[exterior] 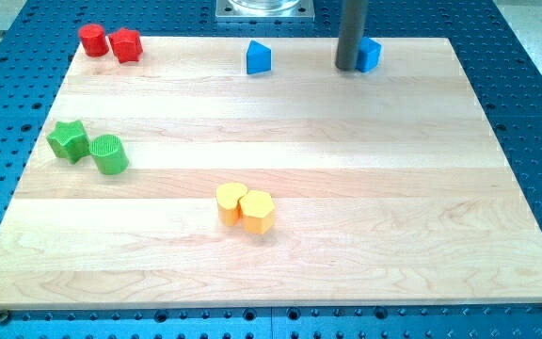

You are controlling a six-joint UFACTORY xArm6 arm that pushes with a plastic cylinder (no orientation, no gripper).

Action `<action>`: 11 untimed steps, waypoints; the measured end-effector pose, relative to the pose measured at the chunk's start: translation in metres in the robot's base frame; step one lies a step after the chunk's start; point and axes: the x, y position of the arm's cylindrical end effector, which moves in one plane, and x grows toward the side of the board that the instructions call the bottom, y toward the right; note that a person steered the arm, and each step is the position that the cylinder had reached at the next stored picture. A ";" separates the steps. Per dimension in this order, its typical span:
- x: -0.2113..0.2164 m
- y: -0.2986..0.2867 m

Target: Move the blue triangle top center

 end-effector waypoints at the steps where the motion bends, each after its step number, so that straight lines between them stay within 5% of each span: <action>1: -0.004 0.012; 2: -0.020 0.047; 3: -0.004 0.000; 5: 0.052 -0.209; 6: 0.009 -0.179; 7: -0.002 -0.133; 10: -0.018 -0.121; 11: -0.016 -0.054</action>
